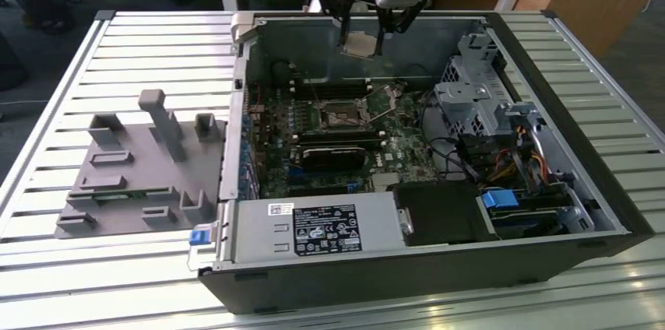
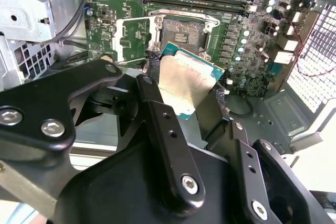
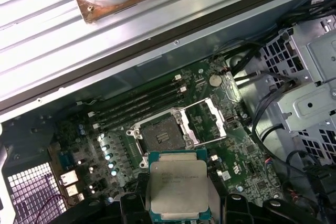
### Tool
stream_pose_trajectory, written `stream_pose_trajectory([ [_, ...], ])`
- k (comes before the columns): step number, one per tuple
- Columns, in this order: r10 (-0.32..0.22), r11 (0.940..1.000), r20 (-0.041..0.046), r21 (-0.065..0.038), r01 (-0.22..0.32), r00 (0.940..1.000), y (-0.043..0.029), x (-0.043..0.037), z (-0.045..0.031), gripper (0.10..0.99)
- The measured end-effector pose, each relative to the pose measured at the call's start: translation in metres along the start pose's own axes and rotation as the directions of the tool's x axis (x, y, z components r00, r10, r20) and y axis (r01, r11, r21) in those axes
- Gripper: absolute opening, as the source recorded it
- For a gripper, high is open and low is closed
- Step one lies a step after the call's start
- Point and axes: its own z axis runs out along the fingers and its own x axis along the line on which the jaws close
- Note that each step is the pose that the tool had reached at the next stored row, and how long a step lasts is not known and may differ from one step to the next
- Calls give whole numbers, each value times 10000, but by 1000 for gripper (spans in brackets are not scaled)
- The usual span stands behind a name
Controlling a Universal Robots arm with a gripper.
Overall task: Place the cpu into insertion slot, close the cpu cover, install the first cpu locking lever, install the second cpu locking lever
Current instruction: 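Place the cpu into insertion slot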
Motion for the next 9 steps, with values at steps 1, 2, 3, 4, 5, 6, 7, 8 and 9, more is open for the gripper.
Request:
stream_pose_trajectory([
  [1,44,10000,4,-1,-44,10000,0,0,0,525],
  [2,86,10000,7,-2,-86,10000,0,0,1,525],
  [3,130,9999,12,-2,-130,9999,0,0,1,525],
  [4,173,9999,15,-4,-173,9998,0,0,2,525],
  [5,216,9998,19,-4,-216,9998,0,0,2,525],
  [6,258,9997,23,-5,-258,9997,0,0,3,525],
  [7,296,9996,26,-6,-296,9996,0,0,3,525],
  [8,329,9995,29,-7,-329,9995,0,0,4,525],
  [9,362,9993,32,-8,-362,9993,0,0,4,525],
])
